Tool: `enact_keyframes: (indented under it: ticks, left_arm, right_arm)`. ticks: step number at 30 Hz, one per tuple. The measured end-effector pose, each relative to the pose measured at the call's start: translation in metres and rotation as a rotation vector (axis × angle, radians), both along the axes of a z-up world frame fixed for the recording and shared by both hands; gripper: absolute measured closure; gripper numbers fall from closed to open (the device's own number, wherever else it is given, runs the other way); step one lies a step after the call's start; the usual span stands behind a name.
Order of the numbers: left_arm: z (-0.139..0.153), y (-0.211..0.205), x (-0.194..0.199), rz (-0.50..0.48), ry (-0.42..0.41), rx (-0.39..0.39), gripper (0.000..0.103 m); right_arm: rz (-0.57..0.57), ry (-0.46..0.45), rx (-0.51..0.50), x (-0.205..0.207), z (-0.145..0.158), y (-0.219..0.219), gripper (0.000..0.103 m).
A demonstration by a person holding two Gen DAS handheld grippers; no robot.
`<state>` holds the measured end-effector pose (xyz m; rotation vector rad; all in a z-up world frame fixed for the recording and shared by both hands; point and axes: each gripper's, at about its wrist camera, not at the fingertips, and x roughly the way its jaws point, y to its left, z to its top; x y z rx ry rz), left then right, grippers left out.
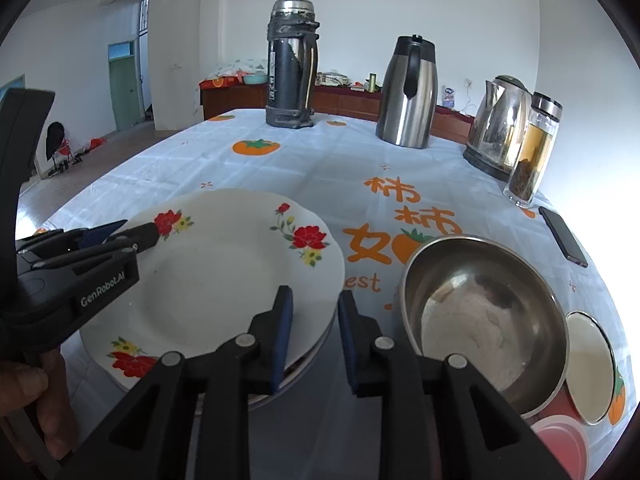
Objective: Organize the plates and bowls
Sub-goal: 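Lower the red-flower plate onto the stacked floral plates with the left gripper, then open the left gripper and withdraw from the plate stack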
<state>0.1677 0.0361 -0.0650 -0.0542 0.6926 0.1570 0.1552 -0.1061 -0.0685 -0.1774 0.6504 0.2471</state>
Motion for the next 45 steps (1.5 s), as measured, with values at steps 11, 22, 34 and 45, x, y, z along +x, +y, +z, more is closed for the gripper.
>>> enact_keyframes:
  ticks: [11, 22, 34, 45]
  left_arm:
    - [-0.001, 0.003, -0.001, -0.002, 0.009, -0.022, 0.073]
    - [-0.001, 0.003, 0.0, -0.004, 0.014, -0.031, 0.073]
    - [0.006, 0.001, -0.008, 0.002, -0.047, -0.011, 0.055]
    - [0.011, 0.001, -0.014, 0.016, -0.101, 0.017, 0.049]
  right_arm:
    - [0.008, 0.004, -0.012, 0.0, -0.001, 0.002, 0.079]
    - [0.015, 0.006, -0.022, 0.0, -0.002, 0.005, 0.075]
    - [0.067, -0.058, -0.057, -0.014, 0.003, 0.016, 0.055]
    - [0.063, -0.113, -0.052, -0.022, 0.007, 0.014, 0.049]
